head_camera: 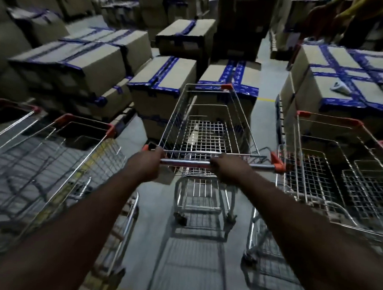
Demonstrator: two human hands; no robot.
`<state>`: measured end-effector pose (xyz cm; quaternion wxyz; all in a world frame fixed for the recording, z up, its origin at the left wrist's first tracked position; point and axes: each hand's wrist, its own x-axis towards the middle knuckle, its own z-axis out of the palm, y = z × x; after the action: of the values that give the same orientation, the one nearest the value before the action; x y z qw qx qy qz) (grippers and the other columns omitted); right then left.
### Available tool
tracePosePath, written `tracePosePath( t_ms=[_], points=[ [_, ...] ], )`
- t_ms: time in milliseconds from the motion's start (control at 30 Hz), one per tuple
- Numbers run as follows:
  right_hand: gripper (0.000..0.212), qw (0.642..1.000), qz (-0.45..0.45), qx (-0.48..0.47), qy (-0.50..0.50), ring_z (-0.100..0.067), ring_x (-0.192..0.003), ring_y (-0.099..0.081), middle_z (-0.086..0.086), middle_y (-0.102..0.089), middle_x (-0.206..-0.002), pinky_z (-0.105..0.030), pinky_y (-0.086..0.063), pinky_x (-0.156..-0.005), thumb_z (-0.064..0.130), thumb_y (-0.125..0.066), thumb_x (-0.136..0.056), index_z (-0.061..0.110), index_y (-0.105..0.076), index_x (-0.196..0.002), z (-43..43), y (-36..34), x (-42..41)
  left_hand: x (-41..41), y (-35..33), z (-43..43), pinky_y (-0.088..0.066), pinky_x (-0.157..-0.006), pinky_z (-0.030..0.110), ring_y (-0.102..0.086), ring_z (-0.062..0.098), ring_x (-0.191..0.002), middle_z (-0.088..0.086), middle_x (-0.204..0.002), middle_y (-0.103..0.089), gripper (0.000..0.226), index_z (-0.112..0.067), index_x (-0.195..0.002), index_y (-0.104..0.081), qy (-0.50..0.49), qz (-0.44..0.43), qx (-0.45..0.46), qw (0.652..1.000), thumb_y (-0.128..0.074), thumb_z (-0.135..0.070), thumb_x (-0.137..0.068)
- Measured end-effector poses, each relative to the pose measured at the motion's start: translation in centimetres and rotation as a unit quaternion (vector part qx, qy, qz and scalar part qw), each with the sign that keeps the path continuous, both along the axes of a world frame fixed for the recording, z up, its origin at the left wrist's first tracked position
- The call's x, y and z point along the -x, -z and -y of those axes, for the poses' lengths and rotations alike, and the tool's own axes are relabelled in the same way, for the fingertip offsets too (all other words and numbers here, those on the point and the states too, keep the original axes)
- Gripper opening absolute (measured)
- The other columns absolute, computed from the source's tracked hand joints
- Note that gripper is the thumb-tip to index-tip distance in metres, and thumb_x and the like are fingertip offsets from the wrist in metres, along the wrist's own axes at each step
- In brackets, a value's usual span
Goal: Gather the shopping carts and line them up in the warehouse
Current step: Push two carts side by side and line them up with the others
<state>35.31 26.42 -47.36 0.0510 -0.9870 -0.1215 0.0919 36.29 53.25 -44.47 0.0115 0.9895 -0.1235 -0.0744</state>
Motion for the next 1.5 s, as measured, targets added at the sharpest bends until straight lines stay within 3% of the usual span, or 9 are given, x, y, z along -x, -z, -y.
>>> tracePosePath(
  t_ms=[100, 267, 500, 733, 1000, 1200, 1300, 1433, 1500],
  points=[
    [0.052, 0.998, 0.041, 0.004, -0.045, -0.029, -0.108, -0.056, -0.008, -0.056, -0.124, -0.038, -0.045, -0.084, 0.033, -0.055, -0.097, 0.029, -0.036, -0.146, -4.5, 1.5, 0.9, 0.4, 0.6, -2.1, -0.043, -0.1, 0.038, -0.055, 0.027, -0.121, 0.007, -0.131, -0.06, 0.057, -0.024, -0.134, -0.047, 0.014, -0.008, -0.018, 1.0, -0.068, -0.018, -0.082],
    [0.063, 0.999, 0.029, -0.015, -0.027, -0.027, -0.116, -0.054, -0.003, -0.049, -0.14, -0.046, -0.042, -0.096, 0.035, -0.053, -0.099, 0.04, -0.021, -0.153, -9.6, 1.9, 1.9, 1.1, 0.8, -6.4, -0.045, -0.104, 0.045, -0.042, 0.027, -0.134, 0.006, -0.148, -0.044, 0.078, -0.025, -0.147, -0.035, 0.004, -0.037, -0.023, 0.999, -0.071, -0.021, -0.078],
    [0.053, 0.993, -0.012, -0.04, 0.113, -0.029, -0.126, -0.049, -0.001, -0.054, -0.138, -0.058, -0.026, -0.107, 0.065, -0.044, -0.093, 0.043, -0.039, -0.141, -17.4, 1.3, 5.1, 2.1, -0.3, -13.5, -0.046, -0.102, 0.037, -0.054, 0.022, -0.124, 0.004, -0.143, -0.054, 0.076, -0.029, -0.149, -0.036, 0.054, -0.084, -0.006, 0.995, -0.072, -0.024, -0.082],
    [0.072, 0.962, -0.011, -0.115, 0.245, -0.026, -0.118, -0.056, 0.003, -0.07, -0.104, -0.062, -0.011, -0.113, 0.084, -0.026, -0.086, 0.035, -0.06, -0.127, -24.2, 0.6, 9.0, 4.6, -2.0, -24.0, -0.044, -0.106, 0.039, -0.054, 0.021, -0.126, 0.005, -0.151, -0.045, 0.067, -0.03, -0.147, -0.04, 0.108, -0.099, 0.047, 0.988, -0.07, -0.038, -0.087],
    [0.076, 0.966, -0.046, -0.07, 0.246, -0.028, -0.119, -0.056, -0.001, -0.069, -0.115, -0.066, -0.012, -0.111, 0.087, -0.024, -0.081, 0.036, -0.058, -0.125, -28.5, 1.7, 14.9, 11.4, -1.2, -33.5, -0.049, -0.098, 0.039, -0.057, 0.014, -0.116, 0.002, -0.135, -0.059, 0.061, -0.029, -0.14, -0.047, 0.123, -0.079, 0.085, 0.986, -0.073, -0.037, -0.085],
    [0.107, 0.967, -0.027, -0.031, 0.251, -0.033, -0.118, -0.056, -0.008, -0.065, -0.123, -0.065, -0.025, -0.11, 0.097, -0.002, -0.066, 0.033, -0.059, -0.129, -30.5, 1.4, 20.0, 17.4, -2.7, -37.9, -0.041, -0.091, 0.031, -0.056, 0.014, -0.117, -0.003, -0.131, -0.06, 0.06, -0.028, -0.139, -0.051, 0.106, -0.114, 0.173, 0.973, -0.073, -0.043, -0.085],
    [0.088, 0.985, 0.025, 0.007, 0.172, -0.03, -0.108, -0.059, -0.007, -0.062, -0.108, -0.064, -0.03, -0.107, 0.084, -0.009, -0.077, 0.031, -0.065, -0.118, -34.5, 0.7, 22.5, 22.0, -3.0, -41.5, -0.046, -0.093, 0.035, -0.055, 0.014, -0.114, -0.002, -0.141, -0.053, 0.075, -0.034, -0.141, -0.047, 0.096, -0.153, 0.214, 0.96, -0.079, -0.051, -0.075],
    [0.075, 0.979, 0.01, -0.094, 0.181, -0.029, -0.116, -0.058, -0.001, -0.068, -0.108, -0.072, -0.009, -0.112, 0.085, -0.028, -0.081, 0.031, -0.063, -0.119, -40.4, 3.2, 27.1, 27.4, -0.8, -44.3, -0.044, -0.104, 0.038, -0.053, 0.023, -0.124, 0.003, -0.147, -0.047, 0.117, -0.033, -0.152, -0.023, 0.122, -0.156, 0.101, 0.975, -0.068, -0.085, -0.057],
    [0.082, 0.97, -0.027, -0.105, 0.217, -0.029, -0.118, -0.057, 0.0, -0.071, -0.103, -0.073, -0.001, -0.111, 0.091, -0.022, -0.075, 0.032, -0.067, -0.112, -41.7, 4.4, 30.1, 30.6, 1.0, -44.8, -0.043, -0.097, 0.033, -0.056, 0.025, -0.121, 0.006, -0.144, -0.052, 0.119, -0.026, -0.154, -0.016, 0.114, -0.141, 0.043, 0.982, -0.073, -0.076, -0.063]
  ],
)
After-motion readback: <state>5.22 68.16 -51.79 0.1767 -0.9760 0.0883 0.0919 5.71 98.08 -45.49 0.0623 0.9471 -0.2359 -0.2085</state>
